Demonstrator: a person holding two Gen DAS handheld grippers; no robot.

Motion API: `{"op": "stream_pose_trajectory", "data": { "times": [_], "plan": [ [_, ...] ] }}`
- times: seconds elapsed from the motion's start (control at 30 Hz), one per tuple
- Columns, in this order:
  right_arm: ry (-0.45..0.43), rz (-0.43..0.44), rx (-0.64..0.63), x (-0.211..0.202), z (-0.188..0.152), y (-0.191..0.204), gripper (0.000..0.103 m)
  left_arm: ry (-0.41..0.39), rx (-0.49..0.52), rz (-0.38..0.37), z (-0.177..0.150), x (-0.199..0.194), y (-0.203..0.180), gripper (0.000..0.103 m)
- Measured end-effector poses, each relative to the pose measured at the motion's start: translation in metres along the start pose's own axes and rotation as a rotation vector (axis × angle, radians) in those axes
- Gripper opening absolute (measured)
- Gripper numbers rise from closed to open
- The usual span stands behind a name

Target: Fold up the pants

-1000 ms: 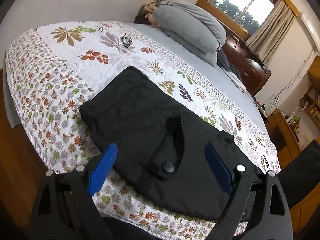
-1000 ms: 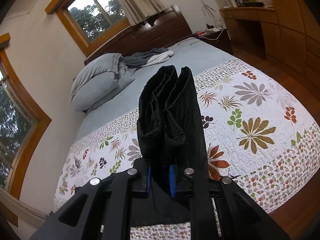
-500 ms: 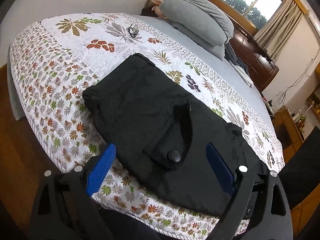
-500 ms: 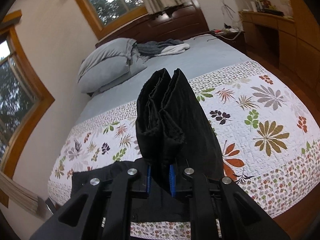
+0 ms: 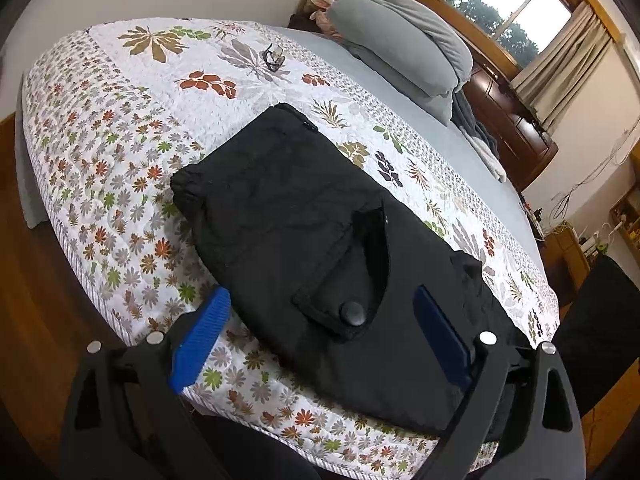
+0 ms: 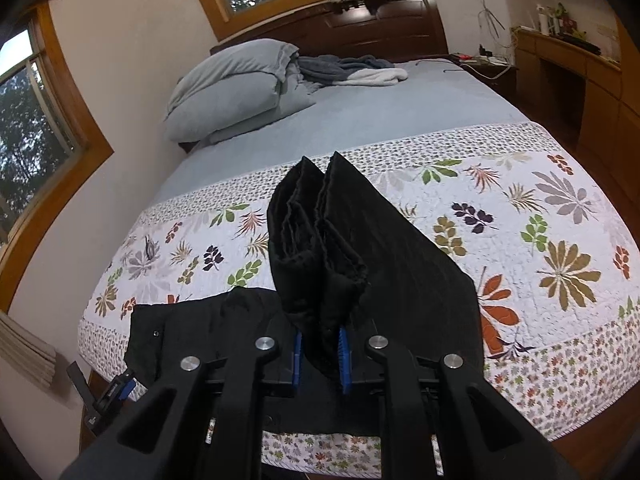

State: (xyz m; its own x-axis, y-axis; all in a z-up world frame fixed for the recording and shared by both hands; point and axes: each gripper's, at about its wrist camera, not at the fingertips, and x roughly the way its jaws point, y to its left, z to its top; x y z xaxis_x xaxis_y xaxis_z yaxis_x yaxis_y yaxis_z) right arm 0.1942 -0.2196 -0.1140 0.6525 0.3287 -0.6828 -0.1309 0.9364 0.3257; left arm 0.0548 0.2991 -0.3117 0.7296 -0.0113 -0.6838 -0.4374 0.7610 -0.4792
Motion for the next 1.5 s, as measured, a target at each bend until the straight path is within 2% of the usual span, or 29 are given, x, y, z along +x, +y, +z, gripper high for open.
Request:
{"op": "stream_pose_trajectory", "data": {
  "times": [0.67,1.03,1.17,1.5],
  "plan": [
    [0.067,0.039,-0.132,0.047,-0.019,0.029,0.014,0.047,0.009,0.044,0.0,0.012,-0.004,0.093],
    [0.111,0.026,-0.203,0.065,-0.035,0.048,0.014,0.062,-0.011,0.021,0.002,0.015,0.001,0.093],
    [0.126,-0.011,-0.274,0.073,-0.045,0.061,0.014,0.064,-0.019,0.007,0.002,0.015,0.003,0.093],
    [0.183,-0.162,-0.587,0.11,-0.1,0.105,0.013,0.068,-0.051,-0.032,0.003,0.014,0.01,0.094]
  ]
}}
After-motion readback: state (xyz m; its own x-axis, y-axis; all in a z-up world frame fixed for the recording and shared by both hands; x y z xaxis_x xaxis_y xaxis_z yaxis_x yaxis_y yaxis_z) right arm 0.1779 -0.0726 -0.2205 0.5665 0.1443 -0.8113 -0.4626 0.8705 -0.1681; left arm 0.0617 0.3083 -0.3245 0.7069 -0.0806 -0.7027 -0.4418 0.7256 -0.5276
